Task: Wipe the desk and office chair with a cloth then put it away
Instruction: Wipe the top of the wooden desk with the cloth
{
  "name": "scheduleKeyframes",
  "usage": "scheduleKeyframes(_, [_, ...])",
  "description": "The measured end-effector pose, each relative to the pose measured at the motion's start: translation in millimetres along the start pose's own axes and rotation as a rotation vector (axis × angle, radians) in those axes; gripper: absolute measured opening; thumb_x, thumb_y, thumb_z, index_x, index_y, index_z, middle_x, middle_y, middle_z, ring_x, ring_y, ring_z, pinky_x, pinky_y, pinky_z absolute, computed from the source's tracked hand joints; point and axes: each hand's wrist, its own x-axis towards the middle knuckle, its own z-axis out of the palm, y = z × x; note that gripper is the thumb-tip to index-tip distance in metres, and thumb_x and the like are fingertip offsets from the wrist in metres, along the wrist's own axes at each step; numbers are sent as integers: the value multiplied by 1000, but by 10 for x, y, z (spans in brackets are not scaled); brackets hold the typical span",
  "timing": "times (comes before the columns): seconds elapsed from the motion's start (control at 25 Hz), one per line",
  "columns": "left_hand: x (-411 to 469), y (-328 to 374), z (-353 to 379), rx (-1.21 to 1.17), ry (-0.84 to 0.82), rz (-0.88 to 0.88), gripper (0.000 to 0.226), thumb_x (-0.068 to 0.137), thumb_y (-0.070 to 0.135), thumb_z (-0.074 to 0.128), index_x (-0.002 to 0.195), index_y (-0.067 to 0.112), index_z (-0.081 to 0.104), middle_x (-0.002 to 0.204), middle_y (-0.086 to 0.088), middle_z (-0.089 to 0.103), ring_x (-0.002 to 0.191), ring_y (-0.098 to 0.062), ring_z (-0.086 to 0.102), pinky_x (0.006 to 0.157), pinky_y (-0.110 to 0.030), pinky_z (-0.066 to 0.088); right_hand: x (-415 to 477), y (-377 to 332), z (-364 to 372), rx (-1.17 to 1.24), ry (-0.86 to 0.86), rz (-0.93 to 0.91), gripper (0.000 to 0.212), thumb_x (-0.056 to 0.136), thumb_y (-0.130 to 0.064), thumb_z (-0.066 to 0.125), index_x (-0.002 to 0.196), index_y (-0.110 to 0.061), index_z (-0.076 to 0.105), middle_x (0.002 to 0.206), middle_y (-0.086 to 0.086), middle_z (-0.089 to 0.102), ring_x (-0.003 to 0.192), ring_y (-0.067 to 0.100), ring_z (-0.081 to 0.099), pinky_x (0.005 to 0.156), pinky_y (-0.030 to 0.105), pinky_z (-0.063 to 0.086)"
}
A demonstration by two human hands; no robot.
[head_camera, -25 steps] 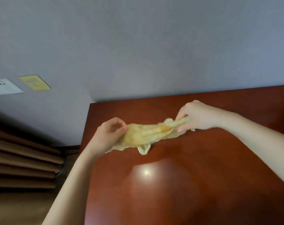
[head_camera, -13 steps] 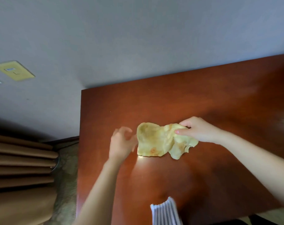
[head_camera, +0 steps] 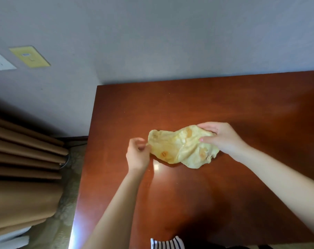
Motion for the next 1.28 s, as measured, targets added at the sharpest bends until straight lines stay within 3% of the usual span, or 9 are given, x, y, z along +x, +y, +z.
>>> scheduleKeyframes(0.12, [6, 149, -291, -87, 96, 205, 23, 89, 4, 57, 91, 26, 62, 86, 4, 63, 69, -5, 58, 61, -15, 48, 106, -9, -121, -35, 188, -170, 36, 76, -2, 74, 104, -24, 70, 99, -10, 69, 96, 5, 63, 86, 22, 48])
scheduleKeyframes(0.36, [-163, 240, -618, 427, 284, 430, 10, 86, 9, 65, 91, 13, 72, 90, 2, 60, 88, -16, 55, 79, -25, 39, 335, -69, -282, -760, 211, -766, 11, 78, -12, 76, 88, -7, 75, 78, 2, 64, 89, 24, 52, 76, 35, 45])
scheduleKeyframes(0.52, [-265, 309, -557, 217, 239, 102, 11, 85, 15, 55, 74, 17, 58, 84, 3, 56, 80, -18, 51, 66, -28, 38, 419, -121, -173, -530, -48, -310, 17, 82, -21, 64, 67, -13, 64, 56, -4, 56, 66, 18, 54, 62, 33, 40])
scheduleKeyframes(0.64, [-394, 322, -307, 90, 115, -84, 10, 85, 14, 49, 81, 14, 58, 86, -6, 62, 84, -29, 59, 71, -38, 52, 335, -121, 184, -59, -252, 114, 14, 81, -17, 64, 70, -9, 62, 70, 6, 55, 69, 19, 51, 67, 31, 35])
scheduleKeyframes(0.84, [-679, 145, -163, -293, -215, -117, 11, 99, 19, 44, 93, 17, 53, 90, -1, 60, 76, -10, 61, 58, -27, 53, -55, -111, 828, 434, -488, 294, 11, 88, -25, 61, 90, -16, 67, 89, 10, 65, 83, 23, 60, 76, 35, 43])
scheduleKeyframes(0.92, [-732, 80, -217, -242, -300, -11, 10, 99, 20, 46, 103, 19, 55, 95, 3, 62, 77, -1, 61, 63, -22, 53, -173, -93, 1023, 608, -497, 380, 28, 87, -37, 60, 105, -17, 69, 97, 10, 68, 91, 26, 63, 83, 41, 49])
scheduleKeyframes(1.08, [-827, -117, -483, 271, -579, 391, 36, 96, 19, 51, 131, 20, 52, 130, 4, 55, 123, -11, 47, 105, -29, 38, -506, -54, 1424, 926, -366, 507, 31, 72, -48, 71, 74, -18, 65, 70, 2, 65, 64, 18, 65, 59, 26, 51])
scheduleKeyframes(1.2, [-861, -264, -748, 487, -745, 709, 20, 93, 21, 50, 111, 18, 60, 104, 8, 62, 106, -20, 50, 96, -37, 40, -789, 42, 1748, 1131, -172, 532, 29, 82, -37, 65, 73, -11, 72, 69, 4, 69, 59, 18, 68, 52, 23, 52])
scheduleKeyframes(1.28, [-865, -377, -911, 452, -814, 780, 21, 93, 21, 52, 112, 22, 63, 108, 8, 65, 104, -12, 53, 93, -24, 41, -986, 125, 1895, 1259, -11, 479, 25, 91, -28, 56, 95, -8, 69, 78, 8, 71, 65, 21, 69, 53, 26, 53])
